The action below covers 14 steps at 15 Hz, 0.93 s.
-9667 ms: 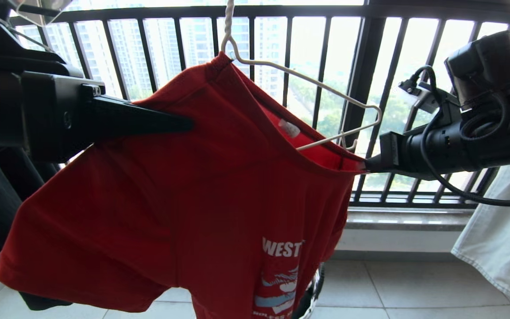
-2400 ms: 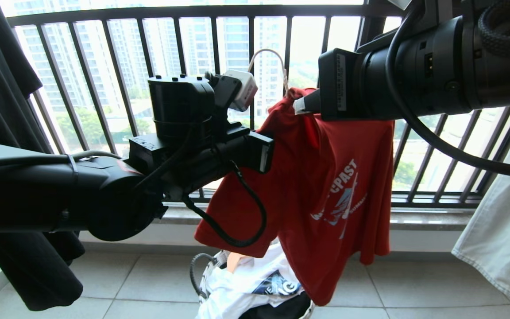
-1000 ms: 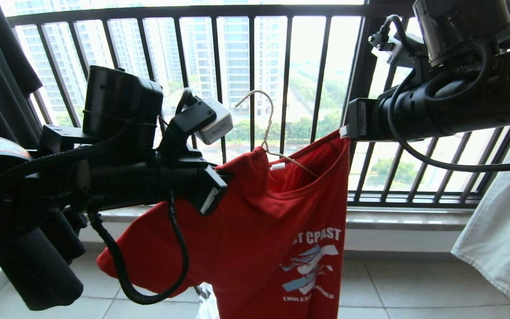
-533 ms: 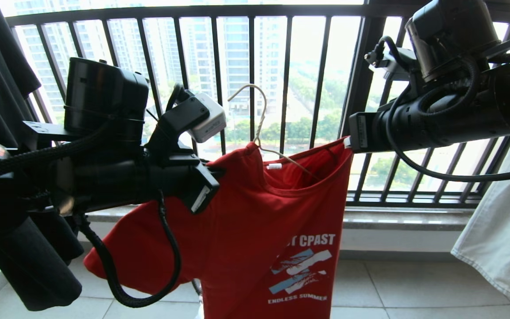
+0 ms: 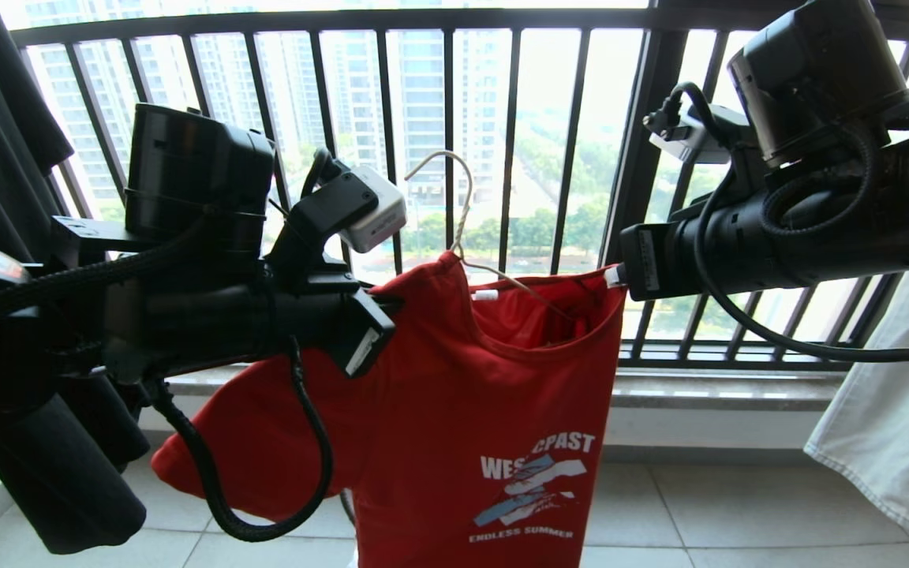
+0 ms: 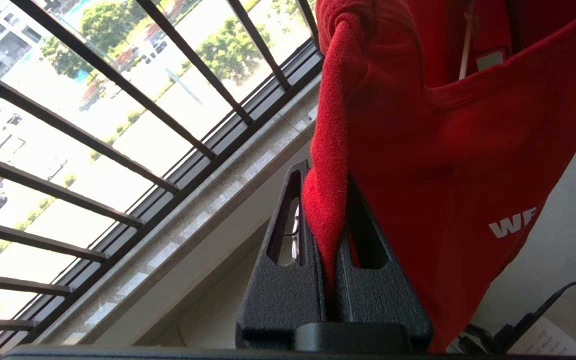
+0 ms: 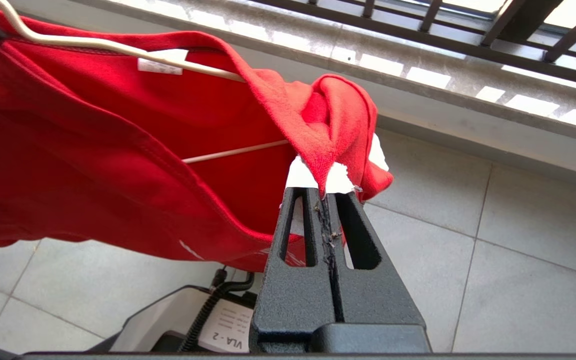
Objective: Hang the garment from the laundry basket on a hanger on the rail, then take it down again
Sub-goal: Hang the clothes on the clothes rack
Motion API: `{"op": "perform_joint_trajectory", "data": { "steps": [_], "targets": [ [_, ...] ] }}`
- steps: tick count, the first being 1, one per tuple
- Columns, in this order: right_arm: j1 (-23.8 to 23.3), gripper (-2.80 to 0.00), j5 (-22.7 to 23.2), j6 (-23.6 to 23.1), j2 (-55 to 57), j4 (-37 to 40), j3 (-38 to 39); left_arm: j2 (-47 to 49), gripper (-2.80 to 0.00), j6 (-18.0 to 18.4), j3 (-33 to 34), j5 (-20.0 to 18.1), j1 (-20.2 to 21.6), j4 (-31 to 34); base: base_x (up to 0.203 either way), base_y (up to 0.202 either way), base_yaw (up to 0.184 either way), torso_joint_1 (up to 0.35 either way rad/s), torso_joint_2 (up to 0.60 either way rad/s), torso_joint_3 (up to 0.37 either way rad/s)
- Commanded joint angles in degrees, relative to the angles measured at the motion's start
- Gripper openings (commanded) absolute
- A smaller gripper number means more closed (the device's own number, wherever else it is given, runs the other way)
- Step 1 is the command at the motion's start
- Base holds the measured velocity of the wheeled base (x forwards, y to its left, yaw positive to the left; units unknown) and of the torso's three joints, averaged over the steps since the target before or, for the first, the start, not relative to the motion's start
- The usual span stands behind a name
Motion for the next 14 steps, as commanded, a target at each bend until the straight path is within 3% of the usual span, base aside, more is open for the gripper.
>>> {"op": "perform_joint_trajectory", "data": {
  "steps": [1, 4, 8, 14],
  "targets": [
    [3.51, -2.80, 0.16, 0.13, 1.30, 0.17, -1.93, 1.93, -2.80, -1.23, -0.15, 0.07, -1.05, -2.86, 0.000, 0.000, 0.000, 0.000, 0.00, 0.000],
    [8.80, -2.80, 0.34, 0.44, 3.89, 0.16, -5.67, 4.53, -2.80, -2.98, 0.20, 0.86, -1.49, -11.55, 0.000, 0.000, 0.000, 0.000, 0.00, 0.000],
    [12.40, -2.80, 1.83, 2.76, 5.75, 0.17, -7.23, 5.90, -2.80, -3.01, -0.52, 2.99, -1.42, -12.05, 0.000, 0.000, 0.000, 0.000, 0.00, 0.000],
    [11.80, -2.80, 1.88, 2.38, 5.13, 0.17, -7.67, 7.27, -2.80, -4.72, -1.21, 2.49, -1.48, -12.13, 0.000, 0.000, 0.000, 0.000, 0.00, 0.000]
  ]
}}
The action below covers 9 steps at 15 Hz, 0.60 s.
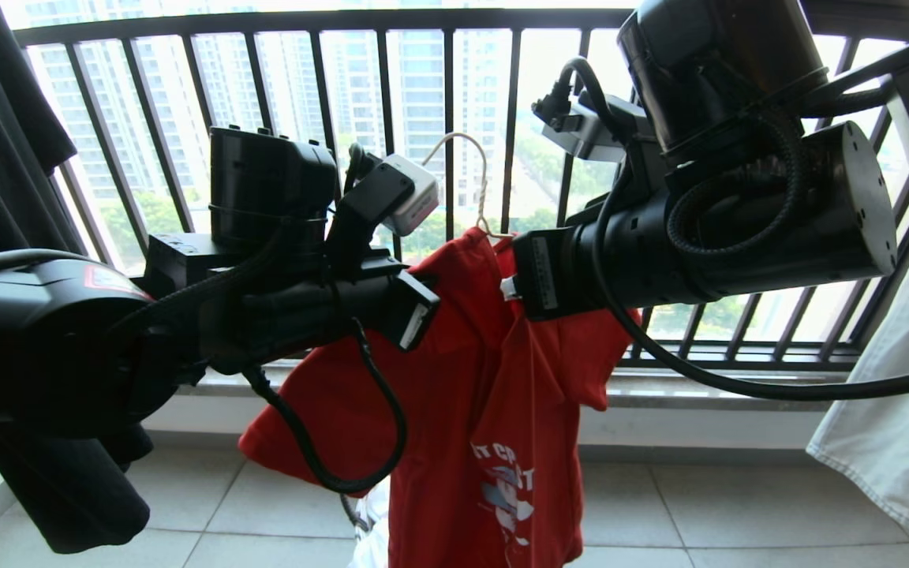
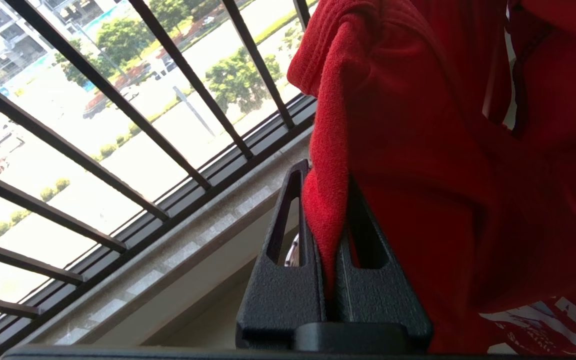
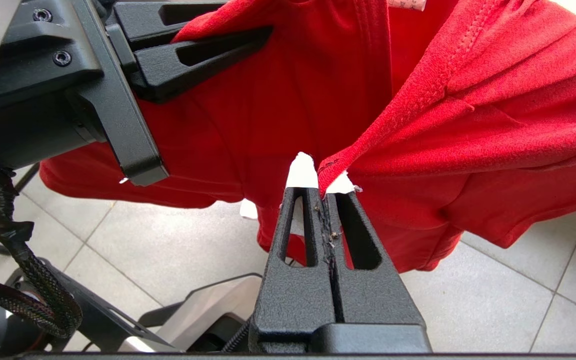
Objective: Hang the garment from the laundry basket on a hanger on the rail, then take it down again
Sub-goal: Hang the clothes on the clothes rack
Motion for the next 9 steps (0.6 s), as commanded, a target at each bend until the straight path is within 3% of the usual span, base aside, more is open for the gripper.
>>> {"op": "perform_joint_trajectory", "data": {
  "steps": [1, 6, 9],
  "targets": [
    [-0.29, -2.80, -0.46, -0.51, -0.55, 0.18, -0.03, 1.70, -2.80, -1.77, -1.02, 0.03, -0.12, -0.34, 0.000, 0.000, 0.000, 0.000, 0.00, 0.000],
    [-4.07, -2.80, -1.94, -4.99, -1.96, -1.46, -0.36, 5.73, -2.80, -7.26, -1.55, 0.11, -1.45, -14.18, 0.000, 0.000, 0.000, 0.000, 0.00, 0.000],
    [-4.59, -2.80, -1.95, -7.52, -1.44, -7.31, -0.65, 6.13, -2.80, -9.88, -0.95, 0.20, -3.93, -15.45, 0.000, 0.000, 0.000, 0.000, 0.00, 0.000]
  ]
}}
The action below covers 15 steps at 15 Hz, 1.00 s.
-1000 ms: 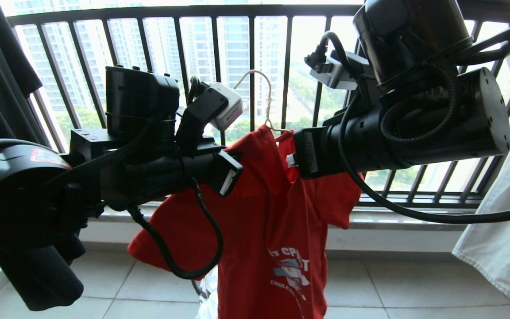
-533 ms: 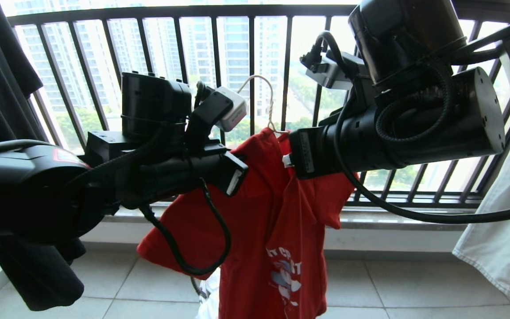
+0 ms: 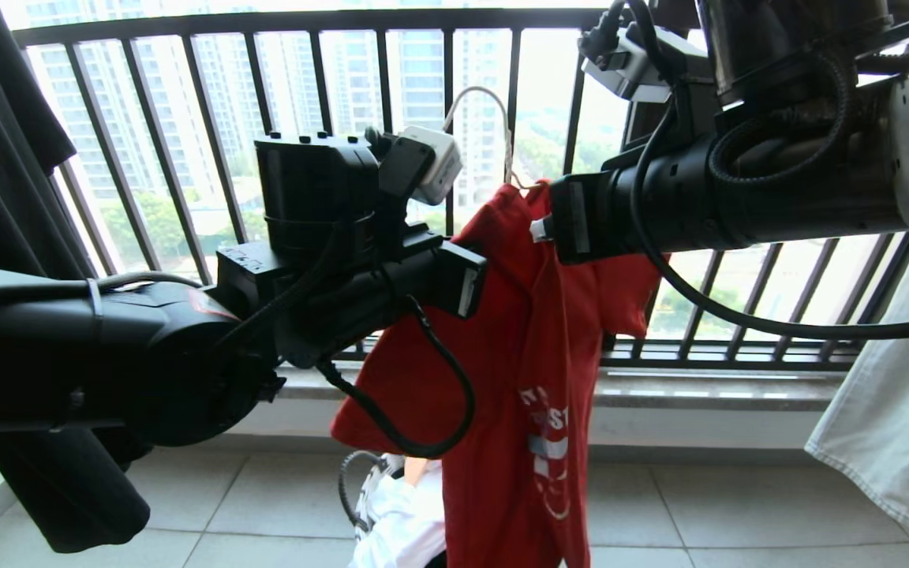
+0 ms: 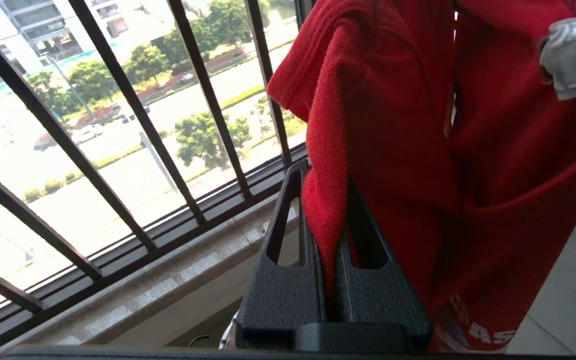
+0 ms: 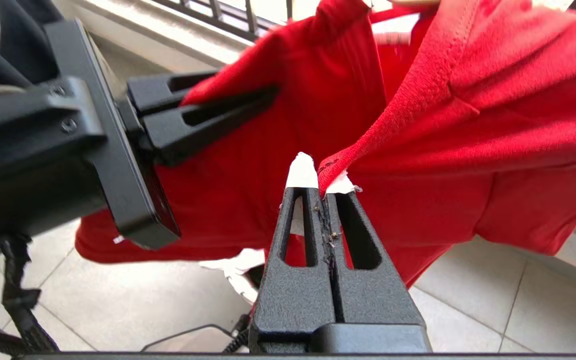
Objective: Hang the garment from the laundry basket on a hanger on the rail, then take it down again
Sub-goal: Hang the clothes on the clothes rack
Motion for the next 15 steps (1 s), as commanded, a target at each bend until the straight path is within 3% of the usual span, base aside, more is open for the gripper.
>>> {"op": "perform_joint_trajectory", "data": {
  "steps": [1, 6, 10, 11, 15],
  "targets": [
    [-0.12, -2.80, -0.11, -0.61, 0.48, -1.78, -1.13, 0.59, -2.80, 0.01, 0.60, 0.11, -1.06, -0.23, 0.000, 0.000, 0.000, 0.000, 0.00, 0.000],
    [0.88, -2.80, -0.02, -0.96, 1.44, -1.30, -2.69, 0.49, -2.80, -0.28, 1.42, 0.14, -1.45, -5.51, 0.000, 0.000, 0.000, 0.000, 0.00, 0.000],
    [1.31, -2.80, -0.11, -1.13, 1.39, -1.26, -2.94, 0.07, -2.80, -0.85, 1.69, 0.14, -1.52, -5.69, 0.000, 0.000, 0.000, 0.000, 0.00, 0.000],
    [1.82, 0.00, -0.11, -1.09, 1.19, -1.18, -2.87, 0.07, -2.80, -1.62, 1.57, 0.06, -1.52, -5.69, 0.000, 0.000, 0.000, 0.000, 0.00, 0.000],
    [2.63, 0.00, -1.17, -1.05, -1.41, -0.93, 0.40, -0.97, -2.80, -3.49, 0.60, 0.14, -1.23, -5.75, 0.000, 0.000, 0.000, 0.000, 0.00, 0.000]
  ]
}}
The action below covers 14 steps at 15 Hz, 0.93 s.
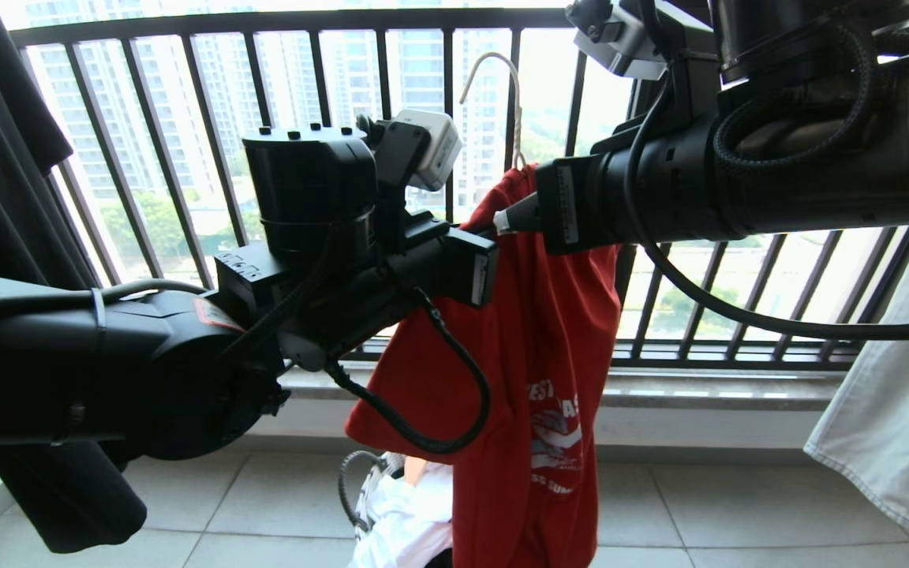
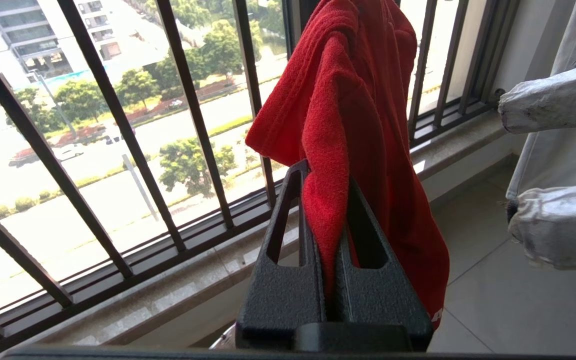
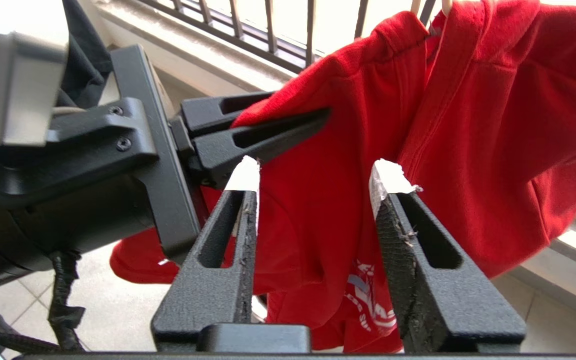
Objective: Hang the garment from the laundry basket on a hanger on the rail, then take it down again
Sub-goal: Hang the clothes on the clothes rack
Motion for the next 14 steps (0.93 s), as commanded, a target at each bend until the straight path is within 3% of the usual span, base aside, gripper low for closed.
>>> {"op": "perform_joint_trajectory", "data": {
  "steps": [1, 5, 6, 9, 12, 14],
  "targets": [
    [0.86, 0.00, -2.13, 0.08, -1.55, 0.01, 1.40, -0.84, -2.80, -0.14, -0.09, 0.06, 0.12, -0.27, 0.000, 0.000, 0.000, 0.000, 0.00, 0.000],
    [-0.37, 0.00, -2.82, 0.70, -7.52, 5.02, 4.37, -3.21, -2.80, -1.32, -0.25, -0.63, 1.39, -0.11, 0.000, 0.000, 0.000, 0.000, 0.00, 0.000],
    [-1.83, -2.80, -2.90, 0.88, -9.18, 7.20, 5.11, -4.08, -2.80, -2.06, -0.20, -2.44, 1.53, 0.02, 0.000, 0.000, 0.000, 0.000, 0.00, 0.000],
    [-7.56, -2.80, -2.92, -0.36, -12.03, 11.01, 6.09, -7.54, -2.80, -5.64, -0.14, -9.58, 2.98, 6.67, 0.000, 0.000, 0.000, 0.000, 0.00, 0.000],
    [-8.68, -2.80, -2.97, -4.09, -14.73, 13.60, 5.78, -10.50, -2.80, -8.64, -0.47, -21.92, 5.38, 14.63, 0.000, 0.000, 0.000, 0.000, 0.00, 0.000],
    [-8.64, -2.80, -2.90, -6.55, -16.48, 16.07, 5.71, -11.49, -2.80, -8.96, -1.47, -27.50, 6.72, 21.19, 0.000, 0.000, 0.000, 0.000, 0.00, 0.000]
  ]
}}
